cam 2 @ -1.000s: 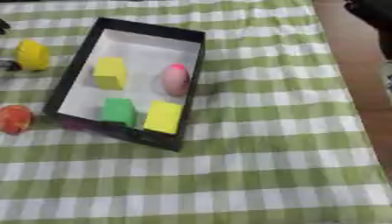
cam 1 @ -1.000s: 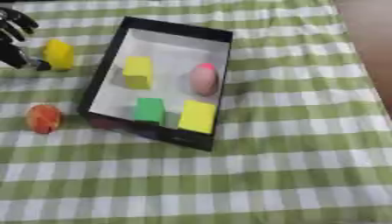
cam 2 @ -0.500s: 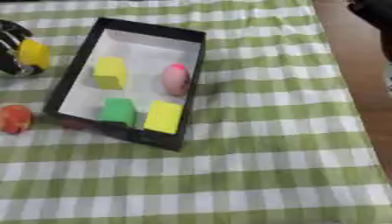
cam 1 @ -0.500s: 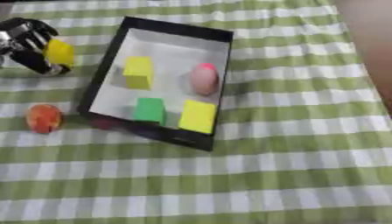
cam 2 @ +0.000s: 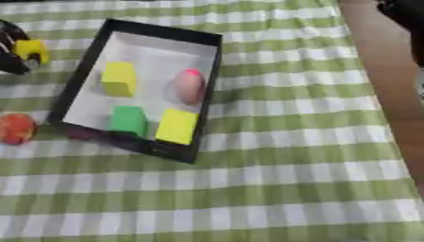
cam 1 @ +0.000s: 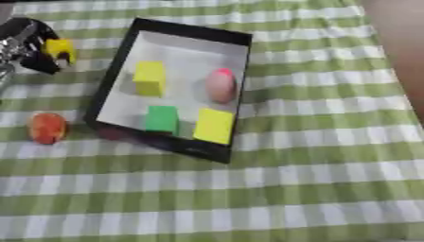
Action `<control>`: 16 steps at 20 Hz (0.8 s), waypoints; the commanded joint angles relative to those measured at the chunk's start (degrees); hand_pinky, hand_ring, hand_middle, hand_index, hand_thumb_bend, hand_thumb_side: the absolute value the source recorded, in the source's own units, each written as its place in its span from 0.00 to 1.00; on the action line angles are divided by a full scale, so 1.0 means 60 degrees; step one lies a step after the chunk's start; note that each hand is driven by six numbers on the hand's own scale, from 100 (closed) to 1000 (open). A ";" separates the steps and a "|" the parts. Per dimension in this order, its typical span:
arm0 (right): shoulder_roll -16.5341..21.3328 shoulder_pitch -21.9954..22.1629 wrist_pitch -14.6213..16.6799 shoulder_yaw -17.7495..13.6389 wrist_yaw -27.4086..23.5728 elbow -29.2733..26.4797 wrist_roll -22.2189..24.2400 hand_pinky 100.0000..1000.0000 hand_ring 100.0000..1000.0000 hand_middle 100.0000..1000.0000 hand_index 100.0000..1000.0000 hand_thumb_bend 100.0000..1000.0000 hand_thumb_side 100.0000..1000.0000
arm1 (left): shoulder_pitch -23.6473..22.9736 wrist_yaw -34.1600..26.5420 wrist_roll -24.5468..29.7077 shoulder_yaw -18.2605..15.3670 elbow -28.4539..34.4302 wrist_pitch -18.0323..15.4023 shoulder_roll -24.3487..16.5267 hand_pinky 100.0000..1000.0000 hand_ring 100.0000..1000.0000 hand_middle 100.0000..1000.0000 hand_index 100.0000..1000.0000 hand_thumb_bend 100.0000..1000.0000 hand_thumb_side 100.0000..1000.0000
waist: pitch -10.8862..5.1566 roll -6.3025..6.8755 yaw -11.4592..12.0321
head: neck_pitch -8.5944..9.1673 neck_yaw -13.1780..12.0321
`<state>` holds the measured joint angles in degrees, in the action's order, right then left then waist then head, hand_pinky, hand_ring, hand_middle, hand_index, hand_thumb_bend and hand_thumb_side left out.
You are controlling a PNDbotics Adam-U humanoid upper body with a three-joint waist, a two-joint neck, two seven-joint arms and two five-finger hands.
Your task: Pick up objects on the table and place them in the box.
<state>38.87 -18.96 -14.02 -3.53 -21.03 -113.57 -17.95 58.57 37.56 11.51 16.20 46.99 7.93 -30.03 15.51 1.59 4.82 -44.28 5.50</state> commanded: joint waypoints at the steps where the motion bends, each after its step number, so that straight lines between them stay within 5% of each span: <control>1: 0.0210 -0.0084 0.0021 -0.0102 -0.0053 -0.0170 0.0021 0.91 0.78 0.65 0.75 0.29 0.23 | 0.0268 -0.0106 0.0249 0.0141 0.0887 -0.0095 -0.0561 0.59 0.53 0.47 0.57 0.05 0.00 | -0.0205 0.0033 0.0034 | 0.0026 0.0088; 6: 0.0206 -0.0076 0.0016 -0.0086 -0.0068 -0.0170 0.0037 0.91 0.78 0.65 0.75 0.29 0.23 | 0.0337 -0.0279 0.0504 0.0184 0.1562 0.0072 -0.0614 0.58 0.53 0.48 0.57 0.03 0.00 | -0.0266 0.0035 0.0032 | 0.0026 0.0145; 16: 0.0232 -0.0052 0.0056 -0.0157 -0.0094 -0.0170 0.0010 0.91 0.78 0.65 0.75 0.28 0.23 | 0.0921 -0.1703 0.0478 0.0821 0.3920 -0.1273 -0.0543 0.59 0.52 0.47 0.57 0.04 0.00 | -0.0308 -0.0013 0.0136 | 0.0026 0.0593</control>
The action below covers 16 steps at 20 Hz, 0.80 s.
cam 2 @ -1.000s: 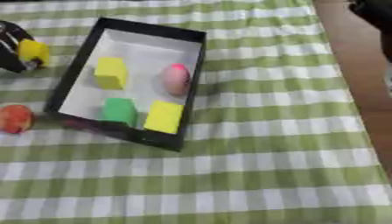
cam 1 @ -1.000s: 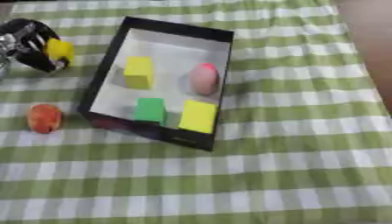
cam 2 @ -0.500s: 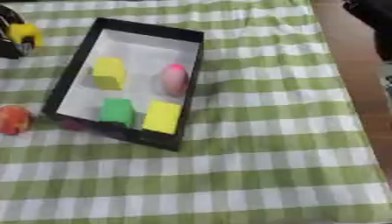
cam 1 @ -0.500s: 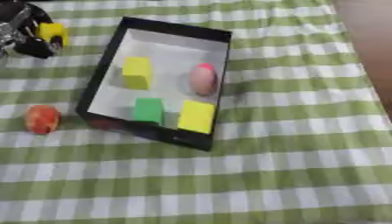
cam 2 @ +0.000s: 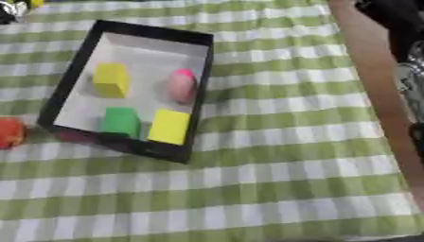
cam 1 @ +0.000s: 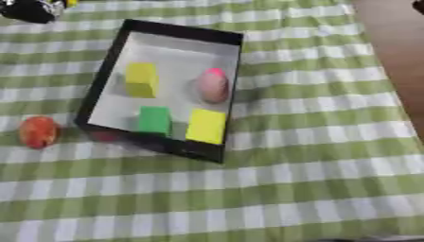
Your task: Pick up objects on the table and place them in the box.
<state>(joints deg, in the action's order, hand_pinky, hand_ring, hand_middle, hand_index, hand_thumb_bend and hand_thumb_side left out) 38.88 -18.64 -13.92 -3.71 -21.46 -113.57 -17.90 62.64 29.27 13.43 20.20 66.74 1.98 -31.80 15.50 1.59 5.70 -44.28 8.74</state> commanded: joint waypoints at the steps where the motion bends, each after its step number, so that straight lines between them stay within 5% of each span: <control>1: 0.0233 -0.0113 0.0042 -0.0128 -0.0026 -0.0170 0.0007 0.91 0.78 0.65 0.75 0.28 0.23 | 0.0263 -0.0431 0.0282 0.0315 0.0856 -0.0390 -0.0246 0.59 0.52 0.48 0.57 0.04 0.00 | -0.0312 -0.0011 -0.0019 | 0.0026 0.0061; 6: 0.0244 -0.0158 0.0053 -0.0128 -0.0048 -0.0170 0.0015 0.91 0.78 0.65 0.75 0.28 0.23 | 0.0495 -0.0833 0.0989 0.1412 0.2034 -0.0723 -0.0026 0.59 0.53 0.48 0.57 0.07 0.00 | -0.0341 0.0017 -0.0099 | 0.0026 0.0030; 11: 0.0260 -0.0162 0.0080 -0.0158 -0.0062 -0.0170 -0.0034 0.91 0.78 0.65 0.75 0.28 0.23 | 0.0467 -0.0914 0.1710 0.2086 0.3075 -0.0088 -0.0022 0.59 0.53 0.49 0.57 0.11 0.00 | -0.0355 0.0054 -0.0134 | 0.0026 -0.0042; 16: 0.0269 -0.0147 0.0082 -0.0154 -0.0059 -0.0170 -0.0047 0.91 0.78 0.65 0.75 0.28 0.23 | 0.0384 -0.0704 0.2359 0.2607 0.2874 0.0619 0.0033 0.59 0.54 0.49 0.57 0.15 0.00 | -0.0353 0.0094 -0.0183 | 0.0026 -0.0104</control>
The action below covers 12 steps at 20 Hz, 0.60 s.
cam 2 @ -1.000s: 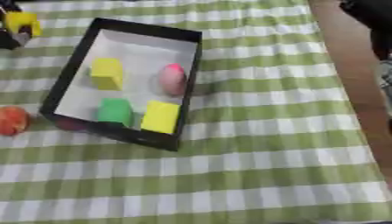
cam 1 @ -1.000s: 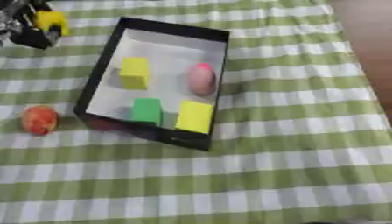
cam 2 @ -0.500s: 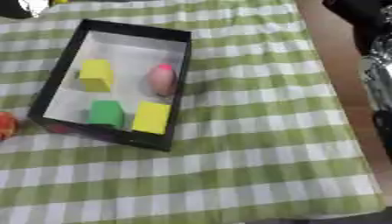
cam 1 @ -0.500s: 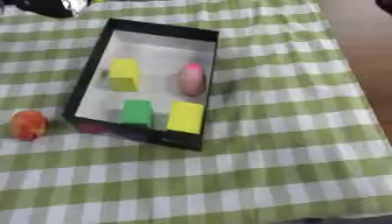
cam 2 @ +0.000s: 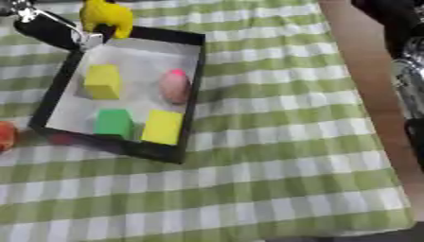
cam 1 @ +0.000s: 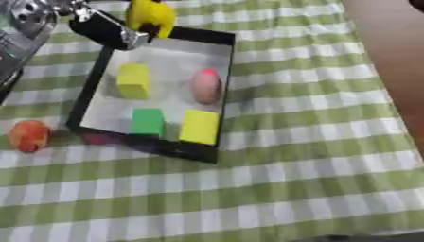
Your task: Pick up objects on the table and place them in the box.
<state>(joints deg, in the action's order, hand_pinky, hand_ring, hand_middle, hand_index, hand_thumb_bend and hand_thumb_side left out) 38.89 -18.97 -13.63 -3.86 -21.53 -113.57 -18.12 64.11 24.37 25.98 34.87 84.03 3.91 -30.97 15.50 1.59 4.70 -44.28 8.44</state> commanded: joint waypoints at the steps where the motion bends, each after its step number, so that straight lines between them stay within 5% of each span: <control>1: 0.0268 -0.0089 0.0035 -0.0127 -0.0045 -0.0170 -0.0013 0.91 0.78 0.65 0.75 0.28 0.23 | 0.0116 0.0169 0.0359 0.0271 -0.0097 0.0442 -0.0077 0.59 0.54 0.49 0.57 0.15 0.00 | -0.0351 0.0097 -0.0026 | 0.0026 -0.0061; 12: 0.0220 -0.0100 0.0007 -0.0109 -0.0044 -0.0170 -0.0010 0.91 0.78 0.65 0.75 0.28 0.23 | -0.0116 0.0497 0.0782 0.0759 -0.0942 0.0443 0.0288 0.64 0.58 0.55 0.63 0.27 0.00 | -0.0307 0.0102 -0.0077 | 0.0026 -0.0124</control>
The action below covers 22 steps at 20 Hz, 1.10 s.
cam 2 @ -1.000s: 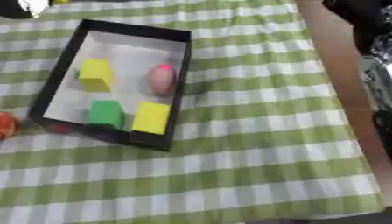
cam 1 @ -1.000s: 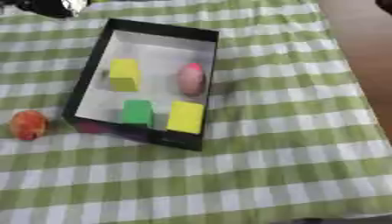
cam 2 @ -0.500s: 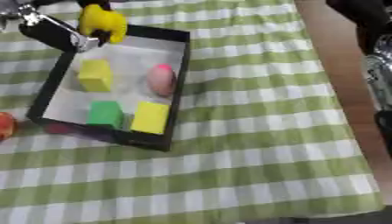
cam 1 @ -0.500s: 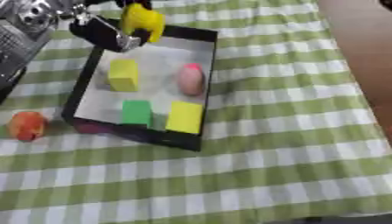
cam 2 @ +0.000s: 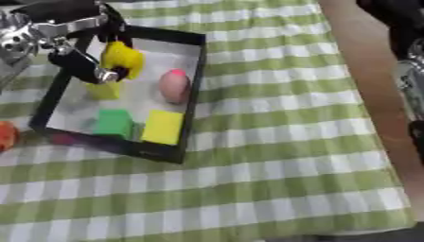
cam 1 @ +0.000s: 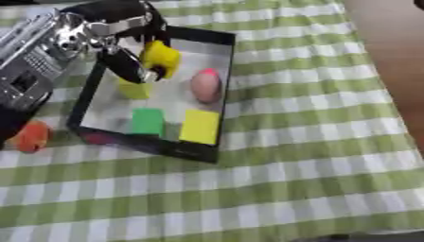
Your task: Pick up objects on the table and place them in the box.
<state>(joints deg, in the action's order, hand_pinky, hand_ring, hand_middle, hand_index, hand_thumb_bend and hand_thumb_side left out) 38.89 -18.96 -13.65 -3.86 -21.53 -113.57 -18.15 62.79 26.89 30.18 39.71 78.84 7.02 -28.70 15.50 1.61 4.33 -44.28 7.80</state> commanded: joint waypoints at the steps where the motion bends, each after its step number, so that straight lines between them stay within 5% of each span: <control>1: 0.0218 -0.0095 0.0007 -0.0110 -0.0042 -0.0170 -0.0005 0.91 0.78 0.65 0.75 0.28 0.23 | 0.0082 0.0097 0.0108 -0.0055 -0.0123 -0.0115 -0.0096 0.65 0.58 0.55 0.63 0.28 0.00 | -0.0306 0.0101 -0.0015 | 0.0026 -0.0015; 4: 0.0211 -0.0091 0.0002 -0.0120 -0.0044 -0.0170 -0.0013 0.91 0.78 0.65 0.75 0.29 0.23 | 0.0006 0.0229 0.0289 -0.0050 -0.0234 -0.0238 -0.0154 0.75 0.72 0.69 0.76 0.46 0.05 | -0.0306 0.0100 -0.0018 | 0.0026 0.0000; 6: 0.0221 -0.0111 0.0003 -0.0110 -0.0061 -0.0170 0.0005 0.91 0.78 0.65 0.75 0.31 0.22 | -0.0072 0.0351 0.0509 -0.0071 -0.0256 -0.0423 -0.0233 0.85 0.83 0.83 0.89 0.66 0.27 | -0.0304 0.0092 -0.0021 | 0.0026 0.0023; 9: 0.0240 -0.0162 0.0023 -0.0105 -0.0084 -0.0170 0.0034 0.91 0.78 0.65 0.75 0.32 0.21 | -0.0175 0.0605 0.0733 -0.0417 -0.0206 -0.0680 -0.0362 0.87 0.86 0.87 0.93 0.81 0.39 | -0.0317 0.0091 0.0000 | 0.0026 0.0047; 11: 0.0241 -0.0179 0.0021 -0.0094 -0.0096 -0.0170 0.0053 0.91 0.78 0.65 0.75 0.33 0.21 | -0.0255 0.0745 0.0605 -0.0668 -0.0111 -0.0738 -0.0454 0.85 0.84 0.85 0.92 0.80 0.39 | -0.0323 0.0088 0.0015 | 0.0026 0.0044; 16: 0.0277 -0.0111 0.0033 -0.0164 -0.0075 -0.0170 0.0005 0.91 0.78 0.65 0.75 0.33 0.21 | -0.0607 0.0409 -0.0022 -0.1598 0.0783 -0.0427 -0.1213 0.79 0.75 0.74 0.84 0.58 0.30 | -0.0318 0.0054 0.0148 | 0.0026 0.0145; 22: 0.0378 0.0039 0.0087 -0.0298 -0.0013 -0.0170 -0.0141 0.91 0.78 0.65 0.75 0.34 0.21 | -0.1685 -0.0450 -0.0890 -0.3007 0.2192 0.0032 -0.2611 0.79 0.75 0.74 0.84 0.55 0.34 | -0.0214 0.0033 0.0438 | 0.0026 0.0502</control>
<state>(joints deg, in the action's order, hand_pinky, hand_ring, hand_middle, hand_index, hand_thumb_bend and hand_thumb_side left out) 39.04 -18.41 -13.25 -4.75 -21.92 -113.57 -18.71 52.00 25.32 26.00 24.20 89.70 6.72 -41.04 15.50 1.61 7.06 -44.28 10.35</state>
